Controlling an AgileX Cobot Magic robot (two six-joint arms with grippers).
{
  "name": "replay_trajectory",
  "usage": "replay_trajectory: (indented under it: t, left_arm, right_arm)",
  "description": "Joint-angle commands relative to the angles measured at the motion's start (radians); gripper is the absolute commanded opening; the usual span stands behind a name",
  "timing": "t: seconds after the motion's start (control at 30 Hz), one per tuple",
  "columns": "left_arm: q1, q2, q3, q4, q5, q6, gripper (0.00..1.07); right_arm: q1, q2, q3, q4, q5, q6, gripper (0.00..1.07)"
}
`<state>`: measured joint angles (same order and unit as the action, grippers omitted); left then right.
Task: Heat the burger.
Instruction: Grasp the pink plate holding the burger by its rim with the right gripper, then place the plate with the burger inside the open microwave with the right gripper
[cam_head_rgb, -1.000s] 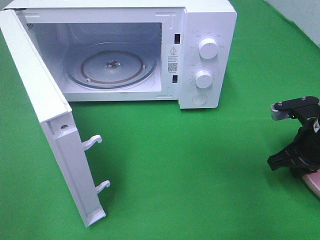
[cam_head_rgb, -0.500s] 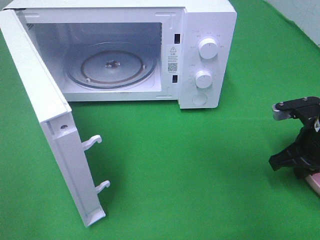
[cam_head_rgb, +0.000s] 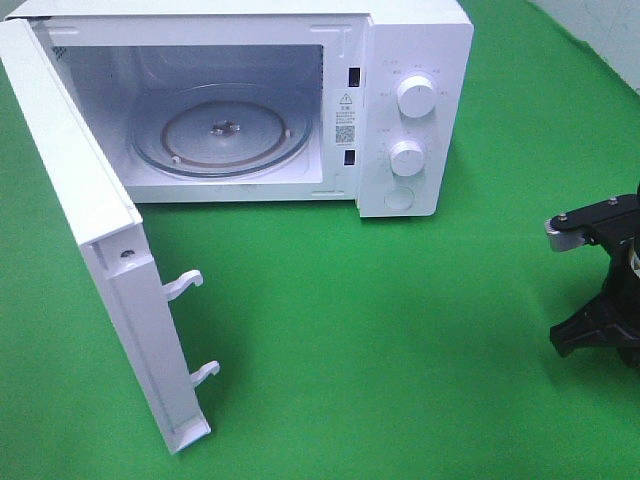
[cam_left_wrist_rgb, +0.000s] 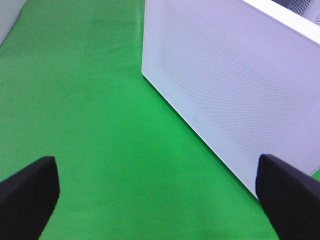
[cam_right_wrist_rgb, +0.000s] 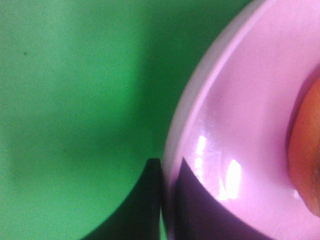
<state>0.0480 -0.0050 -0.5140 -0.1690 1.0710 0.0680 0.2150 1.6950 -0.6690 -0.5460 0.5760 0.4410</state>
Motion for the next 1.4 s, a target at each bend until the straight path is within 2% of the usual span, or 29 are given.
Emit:
replay_trajectory:
  t: [0.03, 0.53, 0.83, 1.4]
  left_arm:
    - [0.000, -0.016, 0.000, -0.001, -0.004, -0.002, 1.00]
    - [0.000, -0.016, 0.000, -0.001, -0.004, -0.002, 1.00]
    - [0.000, -0.016, 0.000, -0.001, -0.004, -0.002, 1.00]
    - [0.000, -0.016, 0.000, -0.001, -0.004, -0.002, 1.00]
  right_arm:
    - [0.018, -0.011, 0.003, -0.048, 0.039, 0.027, 0.00]
    - [0.139, -0.011, 0.003, -0.122, 0.168, 0.139, 0.00]
    - [0.272, -0.021, 0.005, -0.128, 0.235, 0.154, 0.00]
    - [0.476, -0.225, 0.120, -0.126, 0.321, 0.224, 0.00]
